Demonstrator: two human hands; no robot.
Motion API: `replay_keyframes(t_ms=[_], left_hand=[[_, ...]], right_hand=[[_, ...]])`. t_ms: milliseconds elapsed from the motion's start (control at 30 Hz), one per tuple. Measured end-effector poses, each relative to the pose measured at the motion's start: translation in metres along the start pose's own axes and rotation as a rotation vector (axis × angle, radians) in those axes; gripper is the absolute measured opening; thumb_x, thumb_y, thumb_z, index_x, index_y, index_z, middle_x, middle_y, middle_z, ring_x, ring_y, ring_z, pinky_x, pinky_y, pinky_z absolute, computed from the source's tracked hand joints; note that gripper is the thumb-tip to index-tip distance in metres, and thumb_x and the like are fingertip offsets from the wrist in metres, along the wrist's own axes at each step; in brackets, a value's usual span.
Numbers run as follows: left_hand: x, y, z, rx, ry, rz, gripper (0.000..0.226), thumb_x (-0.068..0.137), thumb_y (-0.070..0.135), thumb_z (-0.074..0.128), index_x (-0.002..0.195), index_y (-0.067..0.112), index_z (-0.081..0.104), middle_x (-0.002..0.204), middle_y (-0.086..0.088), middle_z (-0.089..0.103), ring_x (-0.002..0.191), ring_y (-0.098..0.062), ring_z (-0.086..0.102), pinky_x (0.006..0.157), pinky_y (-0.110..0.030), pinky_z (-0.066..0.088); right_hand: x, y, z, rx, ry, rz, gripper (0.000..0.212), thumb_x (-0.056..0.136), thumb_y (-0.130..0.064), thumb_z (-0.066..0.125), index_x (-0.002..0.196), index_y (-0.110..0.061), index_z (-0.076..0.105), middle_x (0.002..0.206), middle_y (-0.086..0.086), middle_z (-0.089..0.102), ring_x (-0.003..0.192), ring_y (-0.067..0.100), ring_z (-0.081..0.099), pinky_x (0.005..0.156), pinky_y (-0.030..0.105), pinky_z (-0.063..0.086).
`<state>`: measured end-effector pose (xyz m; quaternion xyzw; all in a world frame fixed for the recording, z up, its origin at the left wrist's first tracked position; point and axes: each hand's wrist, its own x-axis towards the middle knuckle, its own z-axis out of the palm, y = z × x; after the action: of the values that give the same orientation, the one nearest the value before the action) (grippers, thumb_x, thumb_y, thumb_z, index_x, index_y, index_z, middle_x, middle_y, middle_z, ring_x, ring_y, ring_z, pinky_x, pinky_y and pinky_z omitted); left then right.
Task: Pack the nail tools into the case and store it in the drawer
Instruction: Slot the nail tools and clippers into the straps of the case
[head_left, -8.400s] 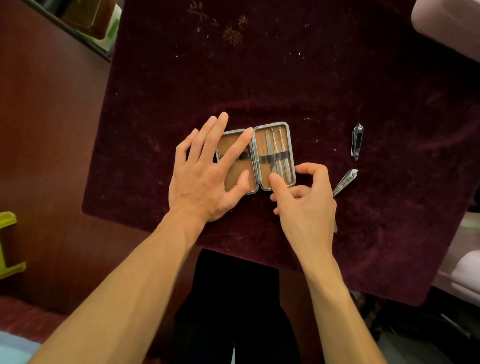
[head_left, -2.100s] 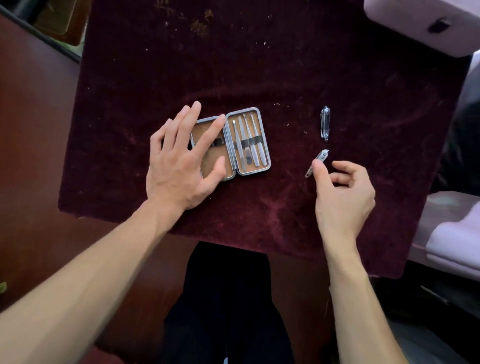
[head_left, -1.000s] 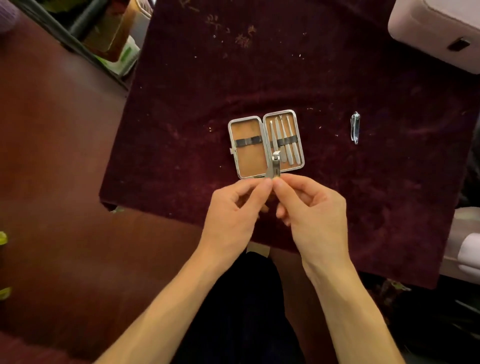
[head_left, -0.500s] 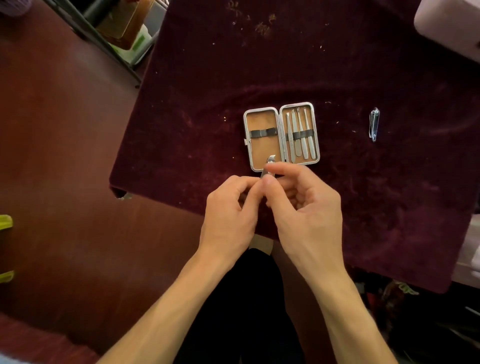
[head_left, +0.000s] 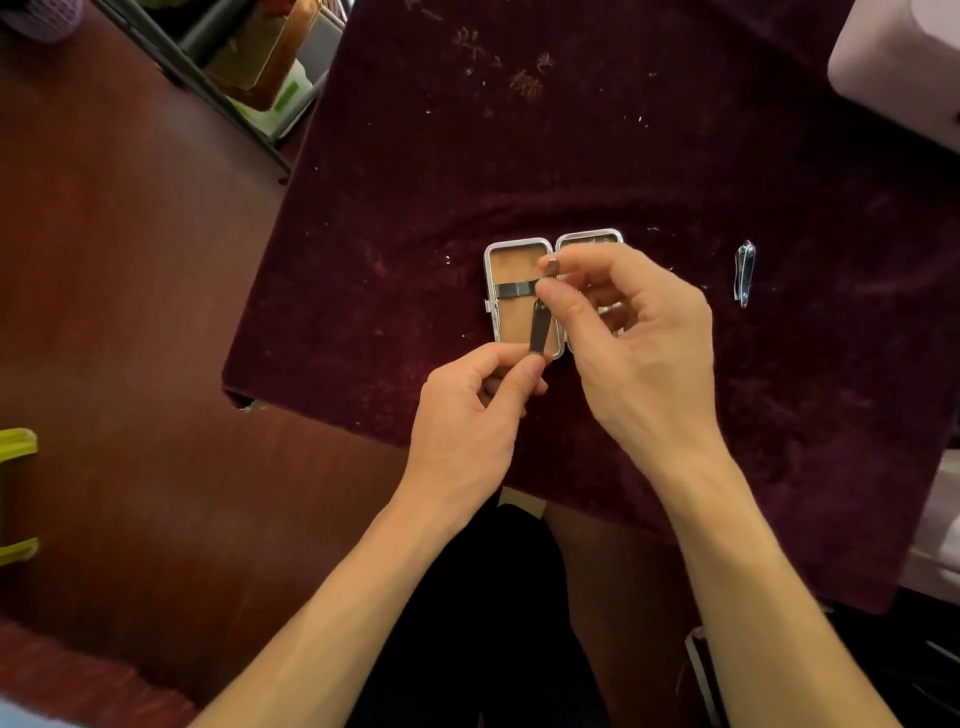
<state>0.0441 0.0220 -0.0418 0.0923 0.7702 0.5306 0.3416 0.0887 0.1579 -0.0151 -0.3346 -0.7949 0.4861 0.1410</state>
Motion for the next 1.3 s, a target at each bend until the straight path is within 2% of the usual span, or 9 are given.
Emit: replay_keyframes(t_ms=[100,200,300,367,433,567,833,1133,1300], left_hand=[[0.012,0.004,-0.003,0.039,0.021,0.03,0.017,0.102,0.026,0.062,0.11,0.03,0.077,0.081,0.013,0.073,0.068,0.001,0.061,0.069,-0.024,0.053],[0.027,0.004,-0.008,0.14,0.094,0.109,0.02,0.1,0.029,0.065,0.118,0.028,0.073,0.091,0.02,0.068,0.078,0.002,0.061,0.074,-0.015,0.046],[0.039,-0.01,-0.018,0.524,0.218,0.26,0.055,0.095,0.049,0.064,0.144,0.023,0.057,0.133,0.013,0.057,0.116,-0.003,0.055,0.101,-0.018,0.037],[0.041,-0.023,-0.022,0.777,0.163,0.324,0.08,0.093,0.062,0.056,0.156,0.014,0.043,0.158,0.001,0.045,0.143,-0.014,0.043,0.115,-0.029,0.031],[0.04,-0.037,-0.02,0.951,0.114,0.363,0.09,0.094,0.07,0.047,0.159,0.008,0.036,0.166,-0.005,0.035,0.152,-0.02,0.036,0.121,-0.038,0.029],[0.039,-0.055,-0.013,1.174,0.15,0.439,0.093,0.097,0.075,0.037,0.16,0.005,0.033,0.17,-0.009,0.029,0.157,-0.023,0.031,0.126,-0.043,0.027],[0.041,-0.061,-0.011,1.216,0.19,0.468,0.088,0.101,0.072,0.029,0.161,0.008,0.031,0.17,-0.006,0.028,0.158,-0.02,0.028,0.128,-0.042,0.024],[0.042,-0.064,-0.011,1.21,0.234,0.52,0.084,0.101,0.069,0.035,0.161,0.01,0.033,0.169,-0.004,0.032,0.157,-0.018,0.031,0.127,-0.044,0.028],[0.043,-0.067,-0.012,1.212,0.246,0.557,0.082,0.102,0.067,0.037,0.16,0.009,0.034,0.169,-0.004,0.033,0.157,-0.017,0.031,0.126,-0.045,0.028]], right_hand=[[0.02,-0.005,-0.002,-0.051,-0.039,-0.045,0.009,0.098,-0.015,0.075,0.105,-0.017,0.079,0.094,-0.01,0.076,0.085,0.011,0.072,0.07,0.02,0.052],[0.043,-0.008,-0.001,-0.091,-0.099,-0.084,0.008,0.099,-0.016,0.072,0.104,-0.017,0.079,0.094,-0.013,0.076,0.086,0.006,0.073,0.072,0.015,0.051],[0.065,-0.008,0.002,-0.148,-0.15,-0.126,0.01,0.101,-0.014,0.069,0.104,-0.016,0.078,0.093,-0.013,0.074,0.082,0.0,0.069,0.071,0.009,0.047],[0.076,-0.007,0.005,-0.196,-0.164,-0.159,0.011,0.102,-0.012,0.068,0.105,-0.014,0.078,0.093,-0.007,0.075,0.082,0.0,0.067,0.072,0.011,0.048],[0.084,-0.005,0.008,-0.241,-0.179,-0.193,0.011,0.102,-0.012,0.068,0.106,-0.012,0.078,0.095,-0.001,0.077,0.085,0.009,0.069,0.076,0.02,0.053],[0.09,0.0,0.013,-0.297,-0.236,-0.237,0.012,0.102,-0.012,0.067,0.105,-0.013,0.078,0.093,0.002,0.076,0.085,0.013,0.068,0.078,0.023,0.052],[0.095,0.005,0.015,-0.332,-0.298,-0.273,0.014,0.104,-0.011,0.064,0.108,-0.011,0.077,0.093,0.004,0.076,0.087,0.02,0.072,0.082,0.043,0.058],[0.09,0.008,0.017,-0.292,-0.339,-0.242,0.013,0.103,-0.009,0.064,0.107,-0.011,0.076,0.093,0.005,0.077,0.087,0.022,0.073,0.081,0.046,0.058],[0.094,0.005,0.017,-0.316,-0.43,-0.266,0.013,0.104,-0.009,0.063,0.108,-0.014,0.075,0.091,-0.003,0.073,0.085,0.015,0.069,0.081,0.042,0.058]])
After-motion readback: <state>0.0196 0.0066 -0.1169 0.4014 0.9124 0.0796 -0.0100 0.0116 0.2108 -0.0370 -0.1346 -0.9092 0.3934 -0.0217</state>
